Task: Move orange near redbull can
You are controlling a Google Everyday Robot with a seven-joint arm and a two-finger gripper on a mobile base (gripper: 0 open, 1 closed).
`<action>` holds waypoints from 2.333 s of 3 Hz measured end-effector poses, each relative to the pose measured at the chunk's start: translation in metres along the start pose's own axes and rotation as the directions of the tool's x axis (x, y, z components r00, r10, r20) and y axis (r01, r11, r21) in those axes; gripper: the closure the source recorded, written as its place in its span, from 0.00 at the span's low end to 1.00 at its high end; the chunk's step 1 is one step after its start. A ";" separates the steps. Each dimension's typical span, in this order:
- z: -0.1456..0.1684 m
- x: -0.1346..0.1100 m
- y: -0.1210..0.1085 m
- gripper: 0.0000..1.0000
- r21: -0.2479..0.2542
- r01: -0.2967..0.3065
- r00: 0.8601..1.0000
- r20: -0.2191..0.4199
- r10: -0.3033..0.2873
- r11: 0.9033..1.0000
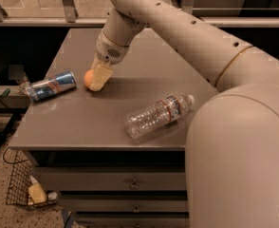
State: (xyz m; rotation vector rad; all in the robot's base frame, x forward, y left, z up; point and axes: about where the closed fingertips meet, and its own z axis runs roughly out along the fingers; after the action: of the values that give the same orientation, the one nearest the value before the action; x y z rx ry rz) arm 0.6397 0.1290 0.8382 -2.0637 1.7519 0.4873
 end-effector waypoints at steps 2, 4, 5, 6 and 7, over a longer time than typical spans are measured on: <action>0.006 -0.001 0.000 0.59 -0.008 0.001 1.000 0.000 -0.001 1.000; 0.012 -0.001 0.001 0.12 -0.017 0.002 1.000 -0.001 -0.002 1.000; 0.014 -0.001 0.001 0.00 -0.020 0.003 1.000 -0.001 -0.003 1.000; 0.005 0.004 0.004 0.00 0.013 -0.011 1.000 -0.003 0.011 1.000; -0.030 0.020 0.013 0.00 0.090 -0.046 0.999 -0.024 0.048 0.995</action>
Offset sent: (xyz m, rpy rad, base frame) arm -0.0003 0.0015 -0.0022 -0.0008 0.0029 0.0023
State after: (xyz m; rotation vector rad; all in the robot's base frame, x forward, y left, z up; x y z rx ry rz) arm 0.6306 0.0948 0.8526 -1.9797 1.8076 0.3892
